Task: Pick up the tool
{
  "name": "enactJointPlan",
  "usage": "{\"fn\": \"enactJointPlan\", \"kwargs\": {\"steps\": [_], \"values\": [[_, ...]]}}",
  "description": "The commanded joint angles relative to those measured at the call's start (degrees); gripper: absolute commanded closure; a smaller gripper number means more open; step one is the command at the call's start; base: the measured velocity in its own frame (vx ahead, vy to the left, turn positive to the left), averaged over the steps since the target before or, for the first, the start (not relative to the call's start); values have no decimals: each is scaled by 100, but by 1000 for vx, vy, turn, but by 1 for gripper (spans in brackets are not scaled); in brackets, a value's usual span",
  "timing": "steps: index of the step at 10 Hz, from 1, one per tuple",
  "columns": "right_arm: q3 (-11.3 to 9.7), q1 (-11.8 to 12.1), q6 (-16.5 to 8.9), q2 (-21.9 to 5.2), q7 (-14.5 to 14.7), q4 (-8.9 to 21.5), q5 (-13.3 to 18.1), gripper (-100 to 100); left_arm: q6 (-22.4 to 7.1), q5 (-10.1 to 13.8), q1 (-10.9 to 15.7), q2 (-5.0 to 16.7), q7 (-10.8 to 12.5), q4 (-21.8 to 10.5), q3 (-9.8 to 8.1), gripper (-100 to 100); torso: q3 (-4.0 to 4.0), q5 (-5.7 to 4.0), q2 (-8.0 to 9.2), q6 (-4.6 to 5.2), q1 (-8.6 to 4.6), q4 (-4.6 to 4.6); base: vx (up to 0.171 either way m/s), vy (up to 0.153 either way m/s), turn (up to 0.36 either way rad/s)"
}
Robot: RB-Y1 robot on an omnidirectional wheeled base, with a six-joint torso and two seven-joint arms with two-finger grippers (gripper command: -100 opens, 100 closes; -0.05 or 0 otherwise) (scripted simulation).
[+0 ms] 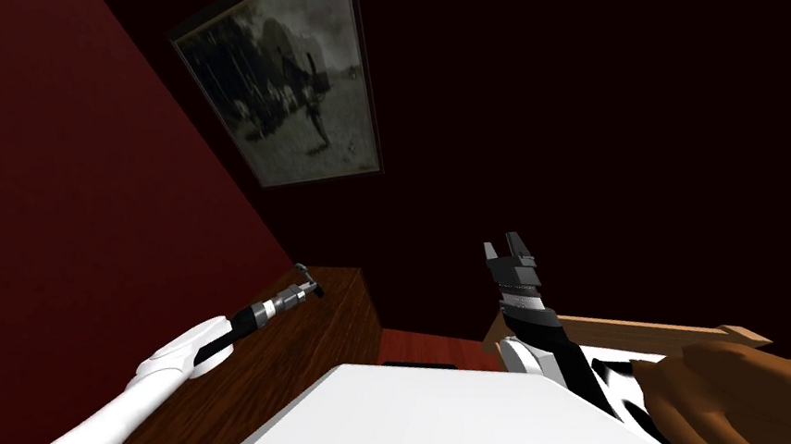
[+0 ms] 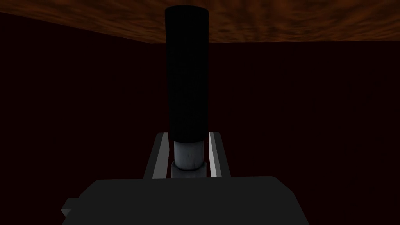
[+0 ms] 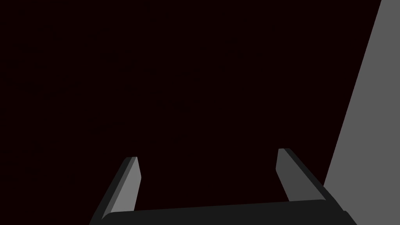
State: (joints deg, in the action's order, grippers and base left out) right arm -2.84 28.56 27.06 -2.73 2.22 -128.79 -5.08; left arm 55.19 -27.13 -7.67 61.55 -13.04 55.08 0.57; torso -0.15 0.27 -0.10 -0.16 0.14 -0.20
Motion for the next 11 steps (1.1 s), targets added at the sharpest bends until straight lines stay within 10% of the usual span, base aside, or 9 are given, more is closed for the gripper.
{"fn": "enactJointPlan", "kwargs": {"steps": [1,11], "values": [[0,0,0,0,0,0,0,0,17,-16,-286,-21,-11,286,-286,100,0,0,0,0,0,0,49,3,-27],[0,0,0,0,0,0,0,0,2,-61,-1950,-77,-23,1383,-1512,100,0,-8,-4,6,-5,4,45,2,-20]]}}
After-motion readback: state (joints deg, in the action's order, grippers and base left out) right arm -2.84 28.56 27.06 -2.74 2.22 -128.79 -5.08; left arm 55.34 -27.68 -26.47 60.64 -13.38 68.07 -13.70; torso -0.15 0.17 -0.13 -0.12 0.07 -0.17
